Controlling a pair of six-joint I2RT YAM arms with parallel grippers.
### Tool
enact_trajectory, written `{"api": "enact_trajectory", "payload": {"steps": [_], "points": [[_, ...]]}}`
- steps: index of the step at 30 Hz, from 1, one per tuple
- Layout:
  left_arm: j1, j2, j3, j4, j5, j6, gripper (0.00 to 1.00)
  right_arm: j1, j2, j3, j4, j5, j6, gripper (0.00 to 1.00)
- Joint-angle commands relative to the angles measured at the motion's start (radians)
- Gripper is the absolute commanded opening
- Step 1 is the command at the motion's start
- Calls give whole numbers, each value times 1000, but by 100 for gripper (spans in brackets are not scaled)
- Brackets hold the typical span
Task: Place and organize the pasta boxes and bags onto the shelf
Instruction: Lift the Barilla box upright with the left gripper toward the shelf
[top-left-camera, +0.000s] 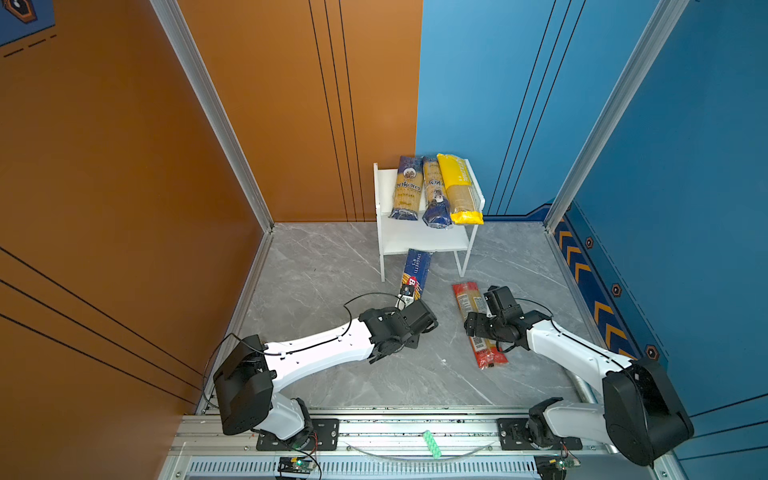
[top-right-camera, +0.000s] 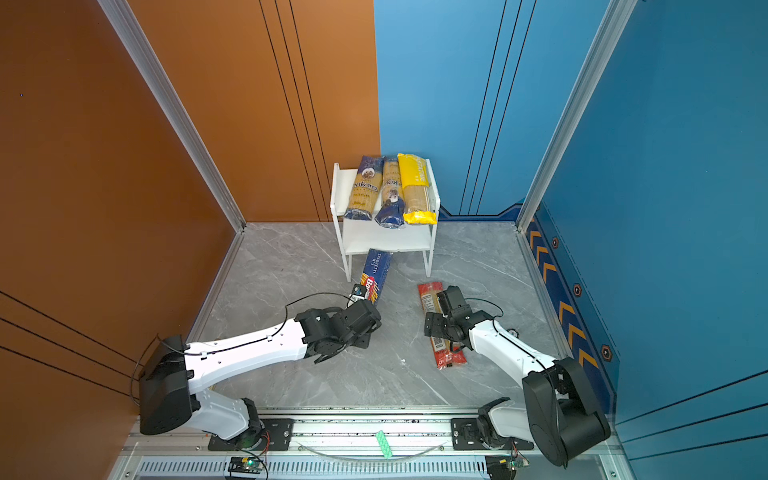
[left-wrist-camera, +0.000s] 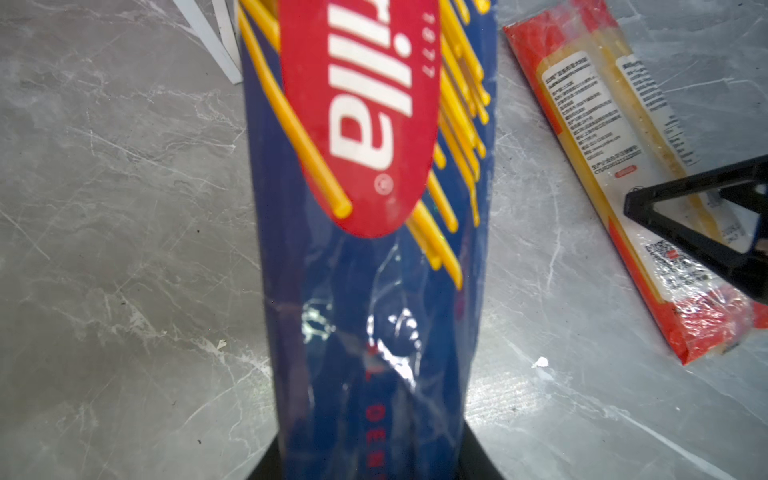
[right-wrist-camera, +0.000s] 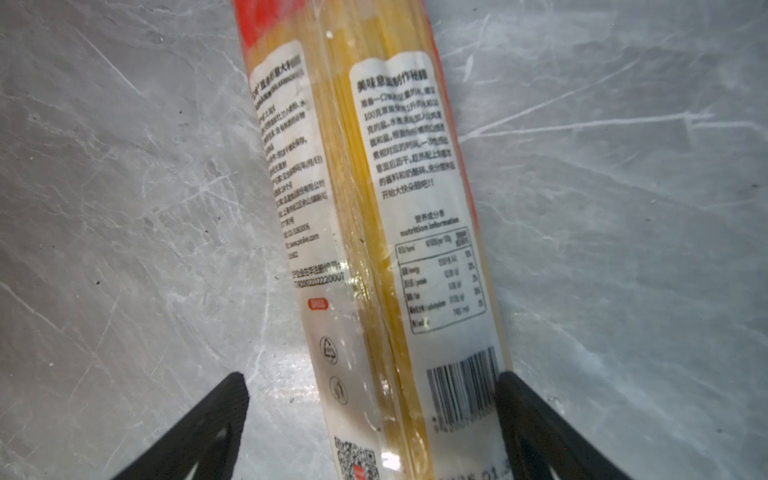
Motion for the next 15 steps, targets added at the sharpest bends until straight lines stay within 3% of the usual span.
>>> {"api": "enact_trajectory", "payload": {"steps": [1,15], "points": [[-13,-66,65,59,-24,39,0,-3,12,22,-7,-3,-14,91],[-15,-140,104,60,-128,66,0,-3,18,17,9,-5,-11,91]]}}
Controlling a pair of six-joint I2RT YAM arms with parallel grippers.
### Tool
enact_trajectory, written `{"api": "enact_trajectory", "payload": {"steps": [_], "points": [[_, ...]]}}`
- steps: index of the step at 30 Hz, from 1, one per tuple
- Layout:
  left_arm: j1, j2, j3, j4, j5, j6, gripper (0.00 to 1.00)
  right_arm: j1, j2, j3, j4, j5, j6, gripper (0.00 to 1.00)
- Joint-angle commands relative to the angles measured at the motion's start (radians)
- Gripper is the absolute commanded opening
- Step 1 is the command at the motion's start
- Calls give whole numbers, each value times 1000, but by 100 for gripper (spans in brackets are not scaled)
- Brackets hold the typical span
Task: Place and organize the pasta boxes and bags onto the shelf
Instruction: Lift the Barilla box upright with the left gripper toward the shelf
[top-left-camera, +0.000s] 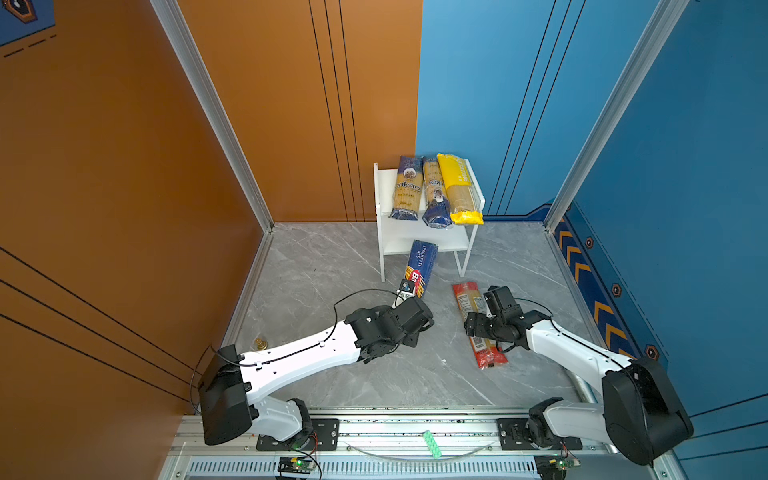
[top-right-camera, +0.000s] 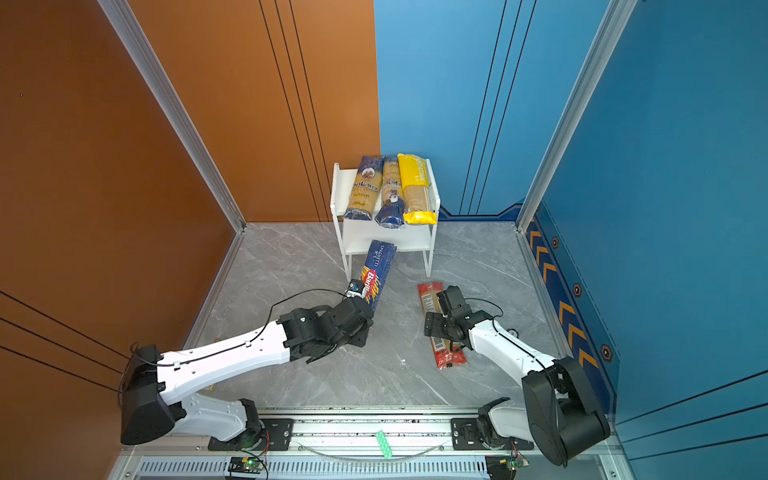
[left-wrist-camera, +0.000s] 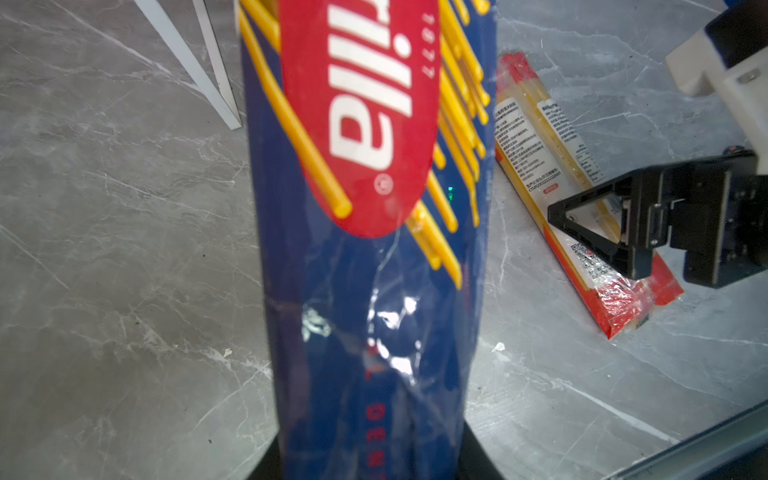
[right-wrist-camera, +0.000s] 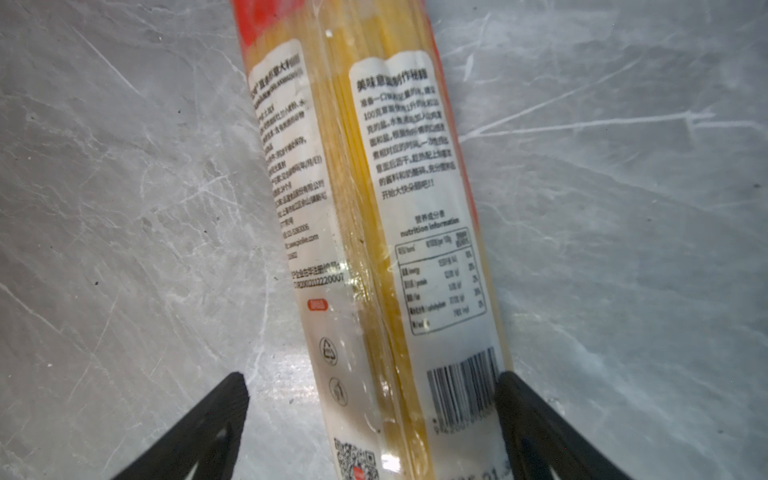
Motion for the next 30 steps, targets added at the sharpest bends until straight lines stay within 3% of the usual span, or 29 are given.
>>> {"api": "enact_trajectory", "payload": {"steps": [1,13,30], "points": [[5,-42,76,85,-122,20,0,-3,14,19,6,-5,-11,91],[110,40,192,83,-151,-10,0,-4,2,17,2,-11,-9,91],[218,195,350,83,-66,-13,0,-3,22,46,-13,3,8,91]]}}
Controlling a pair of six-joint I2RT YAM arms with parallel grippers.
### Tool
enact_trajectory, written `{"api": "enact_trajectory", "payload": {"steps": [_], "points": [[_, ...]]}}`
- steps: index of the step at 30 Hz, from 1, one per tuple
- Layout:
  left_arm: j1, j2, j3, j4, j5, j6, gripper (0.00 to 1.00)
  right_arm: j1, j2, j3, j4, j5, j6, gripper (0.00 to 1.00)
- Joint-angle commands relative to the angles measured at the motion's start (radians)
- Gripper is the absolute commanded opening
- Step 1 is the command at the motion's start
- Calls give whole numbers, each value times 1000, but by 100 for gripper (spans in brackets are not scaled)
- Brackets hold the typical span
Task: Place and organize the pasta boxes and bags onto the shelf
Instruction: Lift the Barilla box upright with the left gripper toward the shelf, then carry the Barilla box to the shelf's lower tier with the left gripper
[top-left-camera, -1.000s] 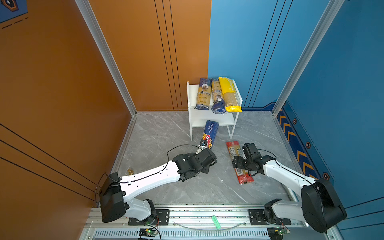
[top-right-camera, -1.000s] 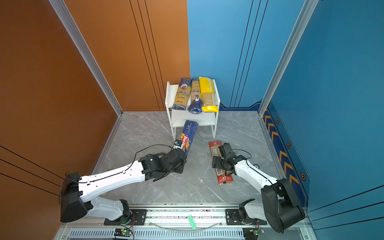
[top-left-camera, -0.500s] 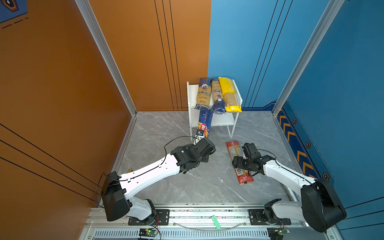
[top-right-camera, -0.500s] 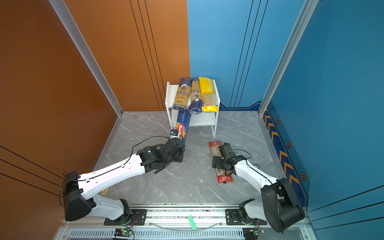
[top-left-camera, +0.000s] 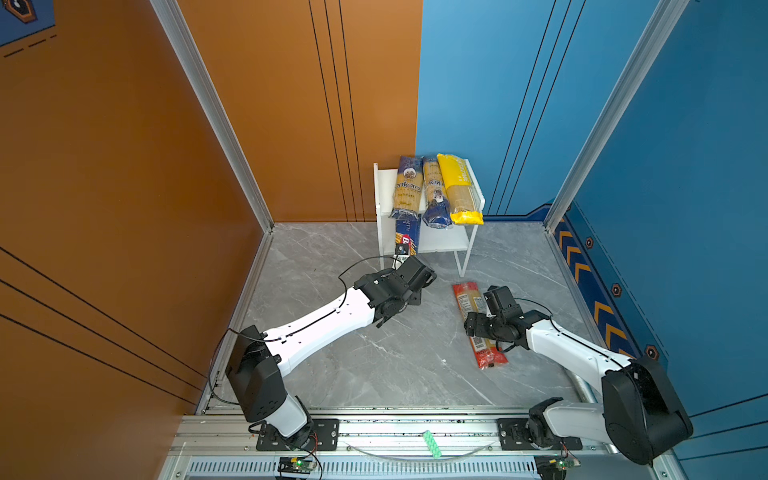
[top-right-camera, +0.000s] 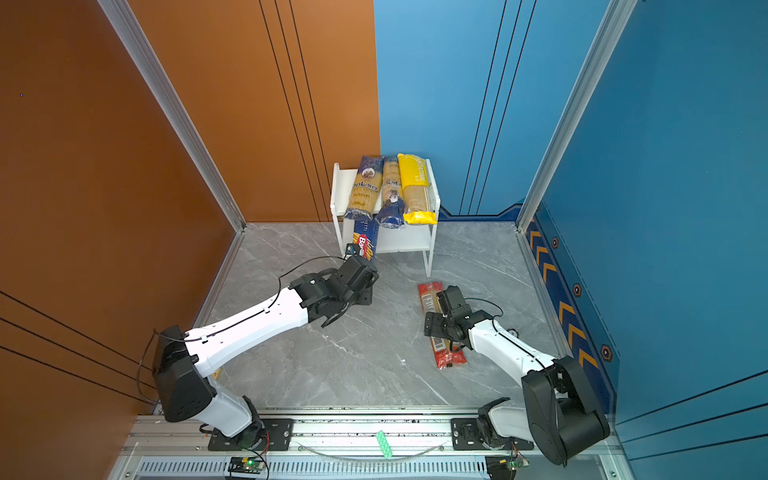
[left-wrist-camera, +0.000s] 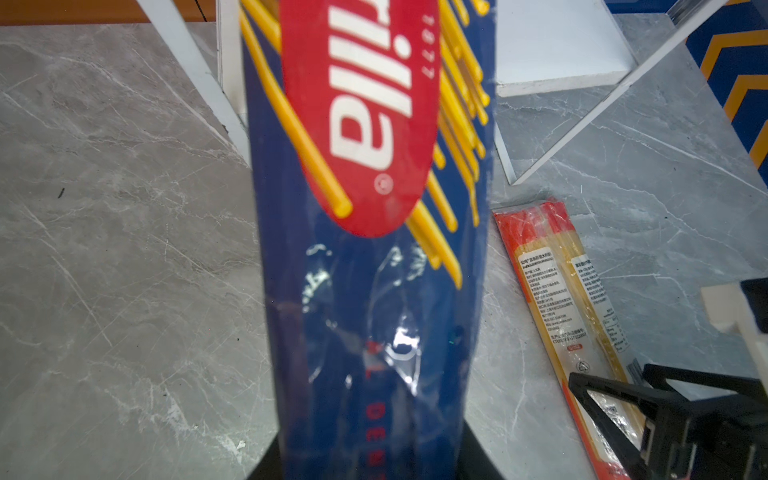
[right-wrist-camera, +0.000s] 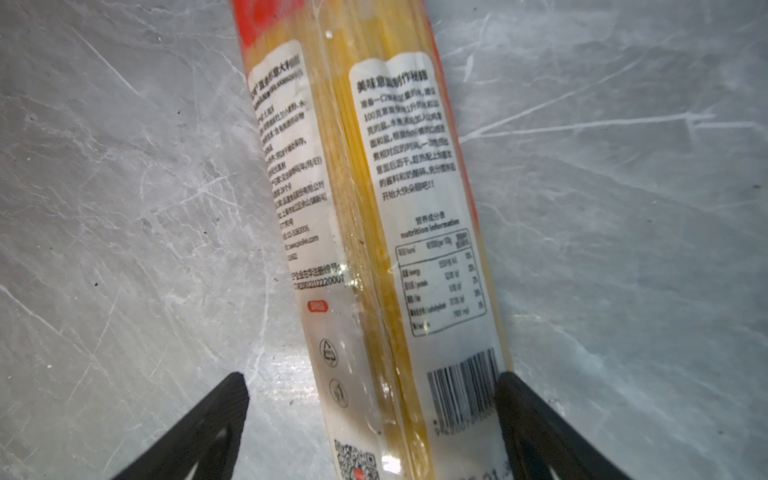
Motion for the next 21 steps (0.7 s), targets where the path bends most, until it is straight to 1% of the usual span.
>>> {"api": "enact_trajectory", "payload": {"steps": [1,7,21], "points": [[26,-5,79,95,-41,-11,0,-2,22,41,-11,2,7,91],[54,38,115,96,-24,0,0,10,53,70,-18,4,6,91],[88,94,177,123,-48,33,0,30,72,88,-34,17,5,91]]}}
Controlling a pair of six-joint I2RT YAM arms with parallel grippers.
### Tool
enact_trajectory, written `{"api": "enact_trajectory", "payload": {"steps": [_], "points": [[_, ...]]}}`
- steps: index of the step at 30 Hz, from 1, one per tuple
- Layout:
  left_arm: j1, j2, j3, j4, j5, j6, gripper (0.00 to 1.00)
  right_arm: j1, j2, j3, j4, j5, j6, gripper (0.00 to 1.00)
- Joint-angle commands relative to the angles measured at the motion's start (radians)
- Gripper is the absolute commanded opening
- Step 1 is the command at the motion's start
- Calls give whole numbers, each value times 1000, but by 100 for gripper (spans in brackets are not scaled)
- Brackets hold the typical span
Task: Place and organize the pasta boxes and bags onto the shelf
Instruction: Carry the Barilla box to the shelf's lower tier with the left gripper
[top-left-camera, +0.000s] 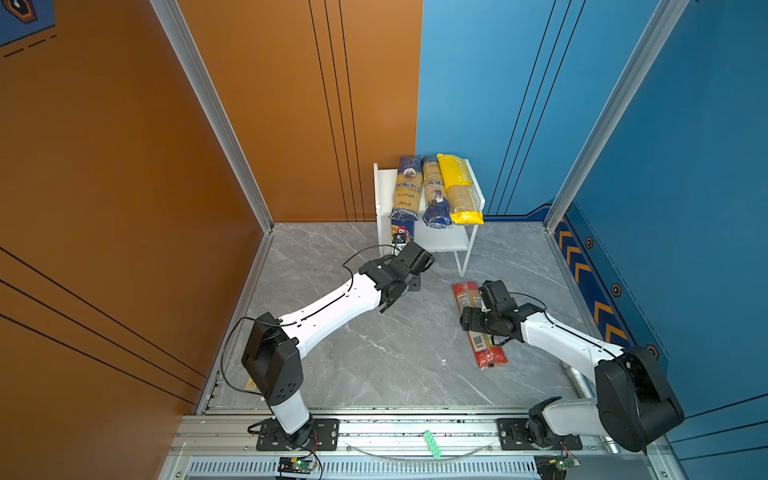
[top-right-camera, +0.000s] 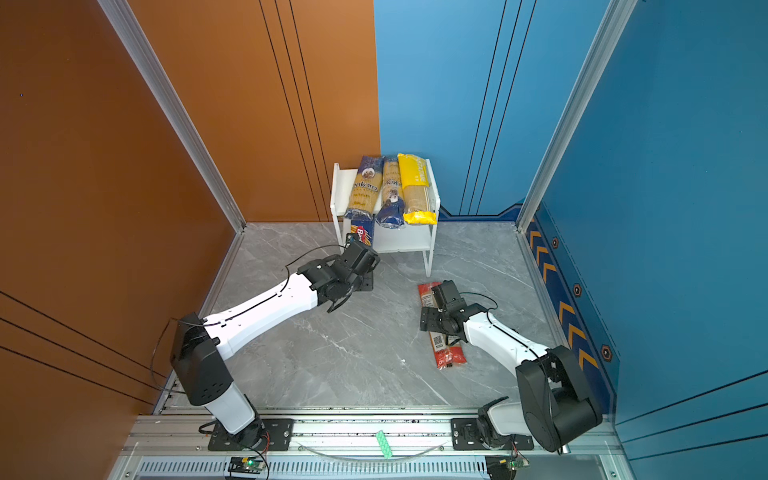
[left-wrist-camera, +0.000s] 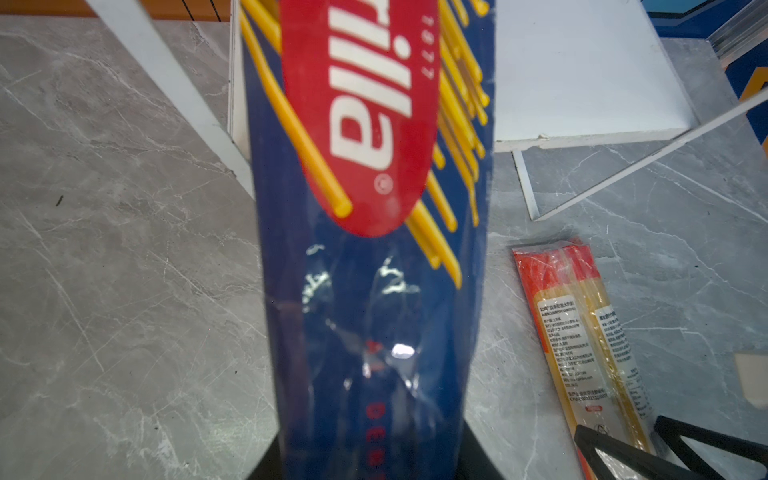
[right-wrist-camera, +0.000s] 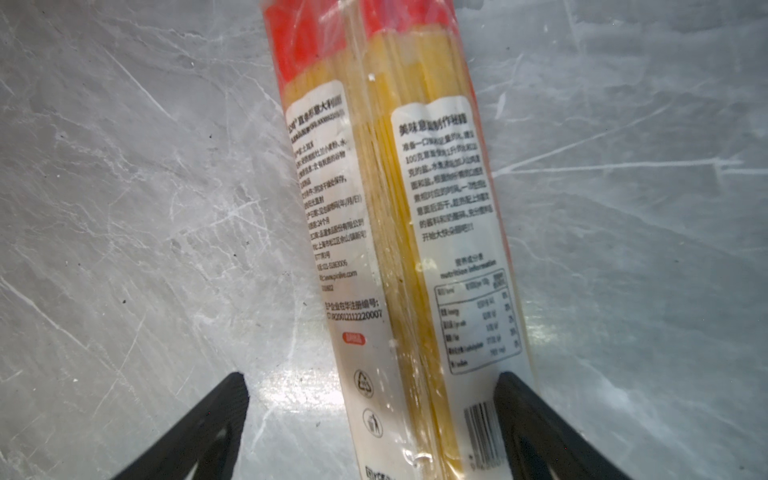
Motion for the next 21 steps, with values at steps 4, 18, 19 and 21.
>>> {"api": "enact_trajectory", "payload": {"steps": [4,18,19,21], "points": [[22,0,74,140,-78,31,0,10,21,30,-35,13,4,91],[52,38,113,164,-95,51,0,25,48,47,-36,14,4,91],[51,39,112,174,-98,54,0,27,49,49,-38,14,4,91],[55,42,111,189,-104,56,0,31,49,51,-39,16,4,91]]}}
